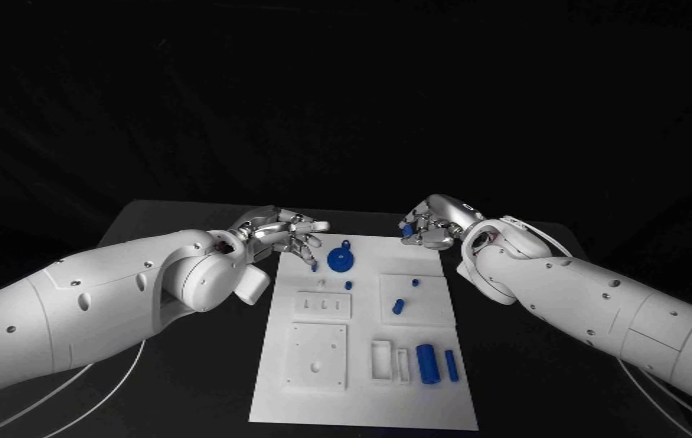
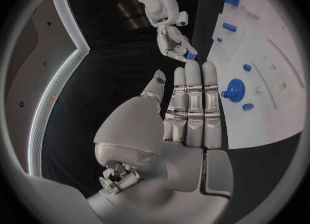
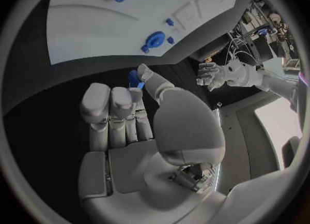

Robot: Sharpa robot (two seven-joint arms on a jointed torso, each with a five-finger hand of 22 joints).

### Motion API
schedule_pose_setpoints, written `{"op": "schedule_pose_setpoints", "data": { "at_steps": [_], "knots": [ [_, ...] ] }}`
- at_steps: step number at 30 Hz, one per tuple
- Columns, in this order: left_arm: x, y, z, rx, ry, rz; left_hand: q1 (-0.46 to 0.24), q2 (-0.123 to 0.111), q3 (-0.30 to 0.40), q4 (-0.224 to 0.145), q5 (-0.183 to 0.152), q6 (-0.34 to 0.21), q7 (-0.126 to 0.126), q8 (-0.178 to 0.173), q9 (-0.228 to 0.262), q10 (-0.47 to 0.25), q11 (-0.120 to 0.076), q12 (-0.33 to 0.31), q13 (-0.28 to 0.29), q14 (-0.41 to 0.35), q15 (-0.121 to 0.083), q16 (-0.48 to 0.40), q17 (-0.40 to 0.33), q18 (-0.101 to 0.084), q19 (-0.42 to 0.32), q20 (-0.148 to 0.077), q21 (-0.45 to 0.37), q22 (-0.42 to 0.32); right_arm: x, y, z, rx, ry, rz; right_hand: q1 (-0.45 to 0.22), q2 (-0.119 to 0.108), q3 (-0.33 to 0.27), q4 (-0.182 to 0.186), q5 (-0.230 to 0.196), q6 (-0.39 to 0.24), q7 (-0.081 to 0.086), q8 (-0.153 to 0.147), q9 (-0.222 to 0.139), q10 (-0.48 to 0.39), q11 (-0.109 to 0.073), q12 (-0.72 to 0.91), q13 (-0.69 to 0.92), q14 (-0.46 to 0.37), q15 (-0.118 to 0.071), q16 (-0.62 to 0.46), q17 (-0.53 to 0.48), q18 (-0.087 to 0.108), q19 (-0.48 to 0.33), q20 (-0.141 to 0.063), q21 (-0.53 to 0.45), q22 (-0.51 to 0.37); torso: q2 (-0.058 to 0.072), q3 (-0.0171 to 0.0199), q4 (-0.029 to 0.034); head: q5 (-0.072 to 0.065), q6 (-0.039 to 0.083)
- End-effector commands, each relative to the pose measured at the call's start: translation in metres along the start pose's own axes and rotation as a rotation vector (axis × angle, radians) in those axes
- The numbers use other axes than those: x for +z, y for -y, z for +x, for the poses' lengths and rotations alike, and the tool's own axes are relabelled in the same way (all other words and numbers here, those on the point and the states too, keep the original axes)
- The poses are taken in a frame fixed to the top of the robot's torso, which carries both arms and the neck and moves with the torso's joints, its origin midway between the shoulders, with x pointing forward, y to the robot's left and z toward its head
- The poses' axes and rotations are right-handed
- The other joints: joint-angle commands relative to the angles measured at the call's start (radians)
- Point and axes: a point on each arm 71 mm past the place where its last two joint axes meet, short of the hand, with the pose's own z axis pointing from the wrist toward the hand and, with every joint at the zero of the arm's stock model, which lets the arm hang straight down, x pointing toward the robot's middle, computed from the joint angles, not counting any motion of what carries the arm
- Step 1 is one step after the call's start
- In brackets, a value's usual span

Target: Assemble the parts on the task board

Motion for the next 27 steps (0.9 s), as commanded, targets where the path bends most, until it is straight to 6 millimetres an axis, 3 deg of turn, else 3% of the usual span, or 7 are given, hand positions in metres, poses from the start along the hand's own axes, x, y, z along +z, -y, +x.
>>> {"op": "schedule_pose_setpoints", "data": {
  "at_steps": [1,4,9,15,18,22,27],
  "knots": [
    [0.005,-0.002,0.003,0.108,0.007,-0.128,-0.011,0.001,-0.008,0.005,0.005,0.012,-0.006,-0.002,0.001,0.037,-0.010,0.052,0.013,-0.014,-0.010,0.068,0.047,-0.014,-0.016,-0.009,0.056,0.042,0.002,-0.014,0.005,-0.054,-0.039,0.024,-0.001,-0.014,-0.001,0.009,-0.002,0.007,0.001,0.005,0.002,0.011,-0.001,0.000,0.003,0.006,-0.002,0.003,0.003,-0.006,0.009,0.001,0.004,0.127,-0.019,0.0038,-0.0050,0.009,-0.002],
    [0.011,0.000,0.007,0.129,0.038,-0.162,-0.017,-0.008,-0.016,0.011,0.004,0.015,-0.007,-0.002,0.001,0.040,-0.013,0.075,0.015,-0.033,-0.014,0.124,0.083,-0.011,-0.041,-0.014,0.109,0.088,0.004,-0.031,0.011,-0.055,-0.053,0.008,-0.002,-0.016,-0.003,0.010,0.000,0.009,0.000,0.006,0.002,0.011,-0.001,0.000,0.003,0.006,-0.002,0.003,0.003,-0.006,0.009,0.001,0.004,0.127,-0.023,0.0061,-0.0092,0.016,-0.006],
    [0.022,0.002,0.016,0.148,0.081,-0.207,-0.020,-0.020,-0.021,0.023,0.002,0.012,-0.006,-0.003,0.001,0.038,-0.012,0.083,0.010,-0.044,-0.014,0.148,0.094,-0.006,-0.070,-0.013,0.144,0.127,0.006,-0.058,0.020,-0.060,-0.068,-0.004,-0.005,-0.016,0.000,0.016,0.009,0.010,0.000,0.005,0.002,0.010,-0.001,-0.003,0.002,0.006,-0.003,0.001,0.003,-0.006,0.009,0.001,0.002,0.126,-0.026,0.0063,-0.0093,0.024,-0.011],
    [0.031,0.005,0.026,0.155,0.116,-0.220,-0.032,-0.035,-0.026,0.045,0.000,0.030,-0.004,-0.002,0.001,-0.009,0.008,0.014,-0.016,-0.090,0.011,0.072,0.050,-0.007,-0.113,0.010,0.102,0.114,0.007,-0.076,0.027,-0.059,-0.073,-0.007,-0.007,-0.022,-0.005,0.028,0.012,0.012,-0.002,0.006,0.002,0.013,-0.002,-0.003,0.004,0.007,-0.004,-0.001,0.004,-0.007,0.010,0.000,0.005,0.127,-0.024,0.0047,-0.0101,0.028,-0.011],
    [0.036,0.006,0.030,0.156,0.136,-0.220,-0.031,-0.044,-0.023,0.056,0.000,0.037,-0.007,-0.003,0.001,0.009,0.009,-0.028,-0.015,-0.052,0.012,0.014,0.014,-0.001,-0.089,0.015,0.067,0.094,0.007,-0.084,0.029,-0.060,-0.072,-0.010,-0.007,-0.023,-0.006,0.030,0.014,0.012,-0.003,0.006,0.002,0.013,-0.003,-0.004,0.004,0.008,-0.004,-0.001,0.004,-0.007,0.011,0.000,0.005,0.127,-0.023,0.0059,-0.0098,0.028,-0.012],
    [0.040,0.007,0.033,0.157,0.146,-0.225,-0.043,-0.056,-0.030,0.066,0.000,0.035,-0.006,-0.003,0.000,0.014,0.011,-0.035,-0.015,-0.046,0.012,0.008,0.013,-0.003,-0.083,0.014,0.060,0.092,0.007,-0.092,0.032,-0.058,-0.072,-0.017,-0.005,-0.027,-0.011,0.040,0.020,0.014,-0.003,0.005,0.002,0.015,-0.003,-0.004,0.006,0.009,-0.004,-0.002,0.007,-0.008,0.012,-0.001,0.006,0.128,-0.023,0.0073,-0.0130,0.029,-0.012],
    [0.043,0.007,0.038,0.158,0.143,-0.232,-0.056,-0.075,-0.022,0.083,-0.001,0.034,-0.006,-0.003,0.001,0.019,0.011,-0.044,-0.014,-0.041,0.012,0.000,0.013,-0.004,-0.076,0.013,0.049,0.089,0.007,-0.100,0.034,-0.055,-0.074,-0.027,-0.005,-0.028,-0.011,0.042,0.021,0.014,-0.003,0.005,0.002,0.015,-0.003,-0.004,0.006,0.009,-0.004,-0.002,0.007,-0.008,0.013,-0.001,0.007,0.128,-0.022,0.0072,-0.0112,0.028,-0.014]
  ]
}}
